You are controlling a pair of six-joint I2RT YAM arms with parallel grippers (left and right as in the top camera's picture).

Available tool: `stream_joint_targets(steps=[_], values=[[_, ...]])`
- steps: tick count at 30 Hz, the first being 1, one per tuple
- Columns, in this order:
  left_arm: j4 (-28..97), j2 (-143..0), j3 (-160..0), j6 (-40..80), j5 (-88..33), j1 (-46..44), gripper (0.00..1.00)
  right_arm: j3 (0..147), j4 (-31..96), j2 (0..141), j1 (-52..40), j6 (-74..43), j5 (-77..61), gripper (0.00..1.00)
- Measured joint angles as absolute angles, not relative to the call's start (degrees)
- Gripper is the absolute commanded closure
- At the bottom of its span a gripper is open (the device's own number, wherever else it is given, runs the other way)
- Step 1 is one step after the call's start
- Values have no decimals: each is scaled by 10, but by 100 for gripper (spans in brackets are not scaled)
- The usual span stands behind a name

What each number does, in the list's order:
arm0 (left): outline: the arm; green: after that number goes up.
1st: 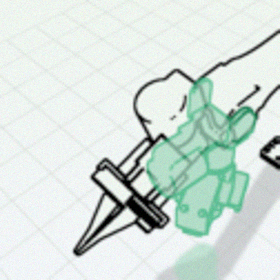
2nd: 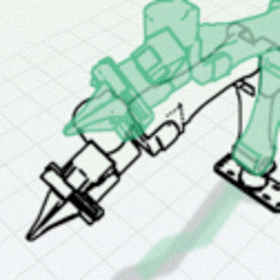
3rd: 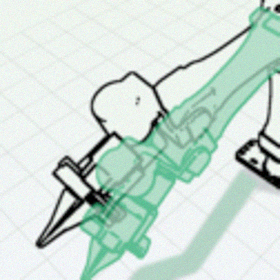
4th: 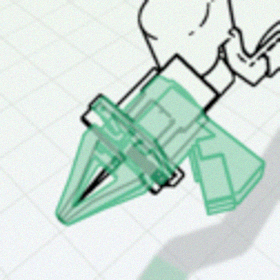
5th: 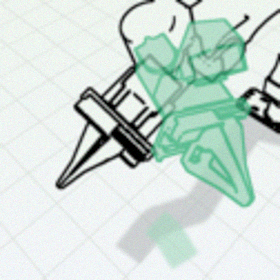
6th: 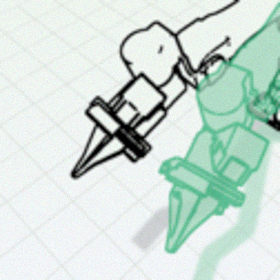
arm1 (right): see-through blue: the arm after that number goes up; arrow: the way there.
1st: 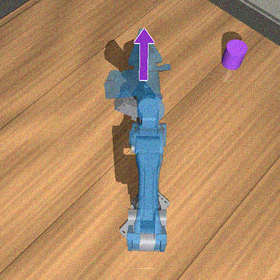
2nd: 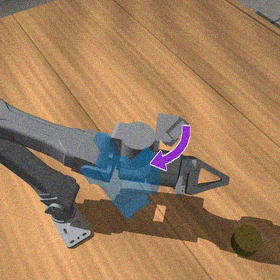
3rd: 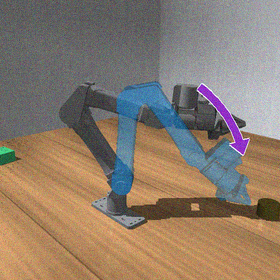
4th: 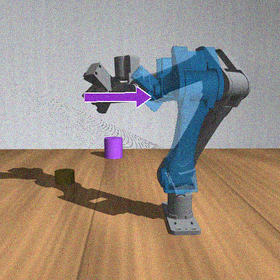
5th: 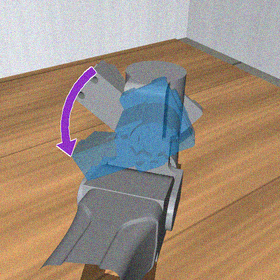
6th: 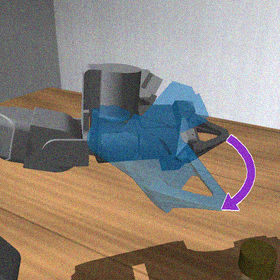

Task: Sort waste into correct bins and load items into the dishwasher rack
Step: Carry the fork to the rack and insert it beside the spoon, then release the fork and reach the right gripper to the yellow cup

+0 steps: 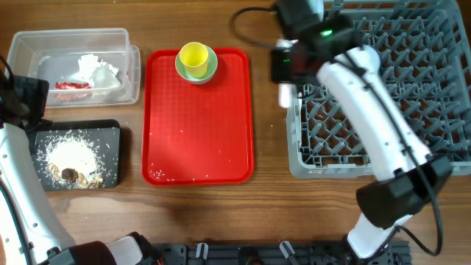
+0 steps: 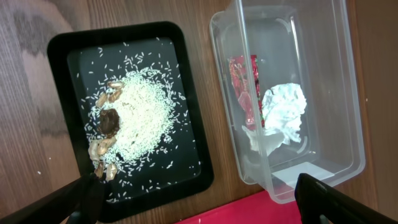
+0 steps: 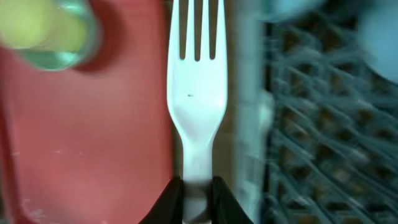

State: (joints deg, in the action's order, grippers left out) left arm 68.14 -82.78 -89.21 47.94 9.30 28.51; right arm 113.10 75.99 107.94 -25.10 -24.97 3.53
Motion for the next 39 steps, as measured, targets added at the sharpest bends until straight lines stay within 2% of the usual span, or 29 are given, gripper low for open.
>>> stream_joint_targets(steps=[7, 14, 20, 23, 25, 28, 39], values=[[682, -828, -892, 479, 93, 285, 0, 1052, 796, 1077, -150, -232, 41, 95], [682, -828, -892, 479, 93, 285, 0, 933, 722, 1078, -146, -219, 38, 92], [682, -828, -892, 479, 93, 285, 0, 924, 715, 1078, -146, -209, 23, 90], [682, -828, -892, 479, 93, 285, 0, 924, 715, 1078, -146, -193, 10, 82], [682, -828, -892, 479, 93, 285, 0, 924, 715, 1078, -146, -183, 4, 66], [682, -828, -892, 479, 93, 285, 0, 924, 715, 1078, -146, -175, 0, 51], [682, -828, -892, 479, 93, 285, 0, 928, 715, 1078, -152, -177, -15, 46]])
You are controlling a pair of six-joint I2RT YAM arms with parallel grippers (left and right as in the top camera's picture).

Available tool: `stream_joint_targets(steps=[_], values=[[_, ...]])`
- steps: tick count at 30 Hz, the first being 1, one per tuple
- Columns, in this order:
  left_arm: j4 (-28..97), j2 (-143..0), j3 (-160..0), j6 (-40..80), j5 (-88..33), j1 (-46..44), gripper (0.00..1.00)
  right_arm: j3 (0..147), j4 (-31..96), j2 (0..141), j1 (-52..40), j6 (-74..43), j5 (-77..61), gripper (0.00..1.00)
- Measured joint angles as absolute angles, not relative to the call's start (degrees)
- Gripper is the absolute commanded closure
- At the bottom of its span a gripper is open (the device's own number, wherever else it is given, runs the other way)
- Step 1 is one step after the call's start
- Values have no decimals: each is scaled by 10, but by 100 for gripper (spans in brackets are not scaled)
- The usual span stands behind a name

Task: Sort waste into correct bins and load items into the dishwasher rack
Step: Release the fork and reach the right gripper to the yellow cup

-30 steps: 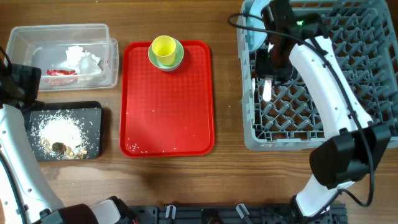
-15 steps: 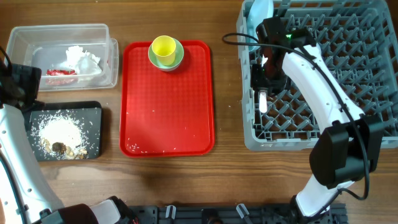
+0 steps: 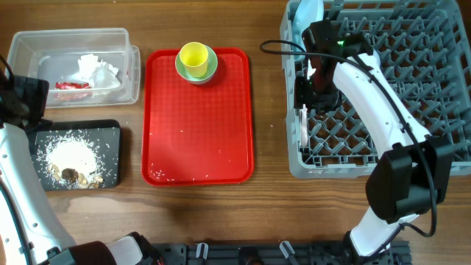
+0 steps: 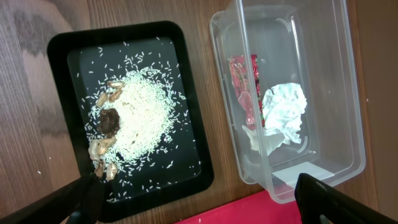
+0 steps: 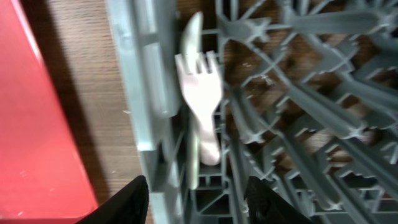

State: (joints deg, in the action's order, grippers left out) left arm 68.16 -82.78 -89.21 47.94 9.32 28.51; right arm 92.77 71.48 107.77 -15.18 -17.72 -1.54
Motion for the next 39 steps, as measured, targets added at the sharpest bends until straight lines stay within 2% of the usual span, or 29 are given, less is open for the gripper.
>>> stream_joint_targets(steps=[5, 8, 10, 12, 13, 16, 19, 24, 25, 26, 27, 28, 31, 36, 39], values=[[682, -828, -892, 479, 93, 285, 0, 982, 693, 1078, -166, -179, -70, 43], [682, -828, -892, 479, 93, 285, 0, 1016, 609, 1077, -178, -181, -150, 28], [682, -828, -892, 479, 93, 285, 0, 1020, 548, 1077, -195, -189, -177, 24], [682, -828, -892, 479, 93, 285, 0, 1022, 493, 1077, -228, -204, -180, 5], [682, -828, -892, 479, 93, 285, 0, 1022, 469, 1077, -247, -211, -172, 1], [682, -828, -892, 479, 93, 285, 0, 1023, 383, 1084, -316, -248, -100, 0], [682, -828, -892, 479, 93, 285, 0, 1025, 348, 1105, -370, -262, -50, 0], [681, -828, -892, 479, 93, 285, 0, 1025, 282, 1131, -398, -271, 0, 1], [682, -828, -892, 479, 93, 285, 0, 1025, 251, 1134, -396, -262, 5, 10], [682, -828, -892, 479, 93, 285, 0, 1025, 230, 1140, -394, -248, 6, 14], [682, -828, -892, 479, 93, 285, 0, 1025, 223, 1147, -393, -231, 8, 25], [682, -828, -892, 479, 93, 285, 0, 1027, 222, 1160, -393, -206, 10, 27], [682, -828, -892, 479, 93, 285, 0, 1059, 298, 1209, -393, -164, 16, 28], [682, -828, -892, 479, 93, 285, 0, 1206, 461, 1282, -388, -126, -1, 23], [682, -828, -892, 479, 93, 285, 0, 1291, 481, 1281, -383, -118, -35, 25]])
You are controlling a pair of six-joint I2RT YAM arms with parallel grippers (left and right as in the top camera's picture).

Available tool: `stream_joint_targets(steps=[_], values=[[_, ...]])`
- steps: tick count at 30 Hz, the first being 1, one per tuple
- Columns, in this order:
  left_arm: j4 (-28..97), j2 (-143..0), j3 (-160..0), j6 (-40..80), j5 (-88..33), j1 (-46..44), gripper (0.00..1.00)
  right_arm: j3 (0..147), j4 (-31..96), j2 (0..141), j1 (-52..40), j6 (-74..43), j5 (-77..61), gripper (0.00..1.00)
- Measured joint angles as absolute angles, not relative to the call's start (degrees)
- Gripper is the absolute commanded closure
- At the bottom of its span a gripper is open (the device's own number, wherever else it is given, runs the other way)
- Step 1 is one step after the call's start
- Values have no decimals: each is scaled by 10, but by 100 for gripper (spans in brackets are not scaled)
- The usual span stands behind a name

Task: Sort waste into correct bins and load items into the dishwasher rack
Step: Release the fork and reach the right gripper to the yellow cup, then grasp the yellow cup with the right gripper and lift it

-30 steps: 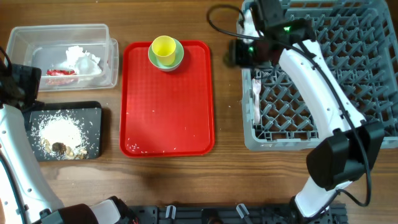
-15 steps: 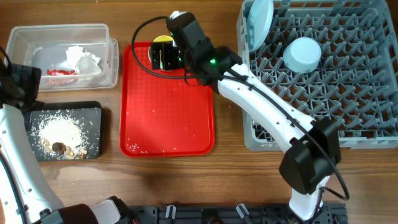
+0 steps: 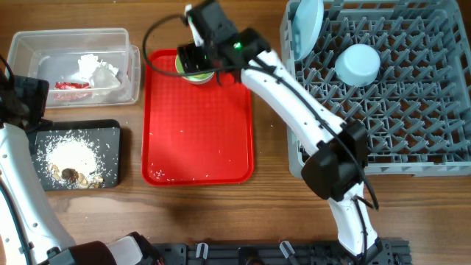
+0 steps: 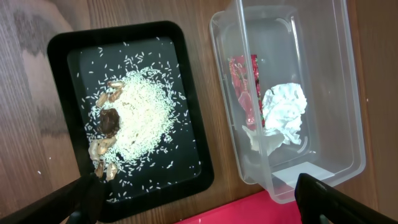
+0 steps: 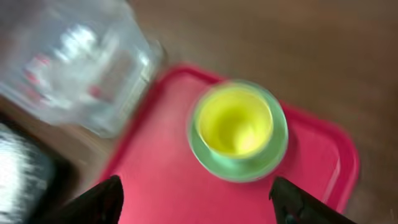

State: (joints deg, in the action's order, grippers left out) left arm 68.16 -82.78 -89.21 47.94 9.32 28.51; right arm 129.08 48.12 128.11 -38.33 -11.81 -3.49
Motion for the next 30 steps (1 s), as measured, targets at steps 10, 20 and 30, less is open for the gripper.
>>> stream_joint_targets(steps=[10, 20, 30], values=[[682, -828, -892, 479, 93, 285, 0, 1303, 358, 1345, -392, -102, -49, 27], [682, -828, -892, 479, 93, 285, 0, 1302, 372, 1418, -435, 4, 26, 34], [682, -828, -892, 479, 93, 285, 0, 1302, 373, 1436, -428, 39, 89, 50]])
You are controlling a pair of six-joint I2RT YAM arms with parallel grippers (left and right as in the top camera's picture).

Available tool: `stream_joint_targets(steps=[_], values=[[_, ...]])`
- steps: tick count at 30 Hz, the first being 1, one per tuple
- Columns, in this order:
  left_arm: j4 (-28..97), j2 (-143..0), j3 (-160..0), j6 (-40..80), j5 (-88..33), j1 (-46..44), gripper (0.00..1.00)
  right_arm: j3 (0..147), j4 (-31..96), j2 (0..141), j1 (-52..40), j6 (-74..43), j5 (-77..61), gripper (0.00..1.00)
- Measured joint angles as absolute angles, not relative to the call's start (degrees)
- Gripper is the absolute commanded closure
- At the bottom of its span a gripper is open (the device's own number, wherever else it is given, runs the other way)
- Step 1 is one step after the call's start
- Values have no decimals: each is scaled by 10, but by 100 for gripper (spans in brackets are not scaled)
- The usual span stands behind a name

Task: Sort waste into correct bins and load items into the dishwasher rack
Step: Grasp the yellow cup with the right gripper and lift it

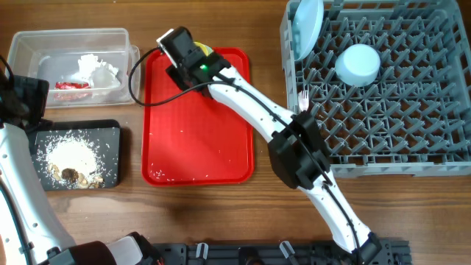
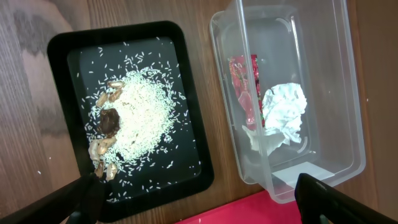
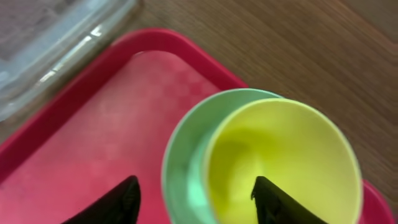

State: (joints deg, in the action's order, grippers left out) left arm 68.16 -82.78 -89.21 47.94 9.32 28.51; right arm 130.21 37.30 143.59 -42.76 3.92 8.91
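Observation:
A yellow cup sits inside a green bowl at the far end of the red tray. My right gripper is open and low over them. Its fingers straddle the bowl's near rim and the cup's left wall. In the overhead view the right wrist covers most of the cup. A white fork lies in the grey dishwasher rack near its left wall. My left gripper hangs open above the black tray of rice and the clear bin.
The clear bin holds a red wrapper and a crumpled white tissue. Brown food scraps lie in the rice. A pale blue plate and an upturned blue bowl stand in the rack.
My right gripper was higher above the cup and bowl; now it is down close, its open fingers either side of their rim. The left arm has not moved.
My right gripper held the white fork beside the rack's left edge. Then it was open over the rack with the fork lying inside. Then it was above the tray's far end over the cup, and now it is low around the cup and bowl.

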Motion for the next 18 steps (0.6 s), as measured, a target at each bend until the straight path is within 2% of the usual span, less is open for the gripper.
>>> stream_joint_targets(steps=[4, 18], values=[[682, -828, -892, 479, 93, 285, 0, 1302, 384, 1436, -417, 38, 86, 65], [682, -828, -892, 479, 93, 285, 0, 1302, 390, 1436, -418, 20, 77, 96]])
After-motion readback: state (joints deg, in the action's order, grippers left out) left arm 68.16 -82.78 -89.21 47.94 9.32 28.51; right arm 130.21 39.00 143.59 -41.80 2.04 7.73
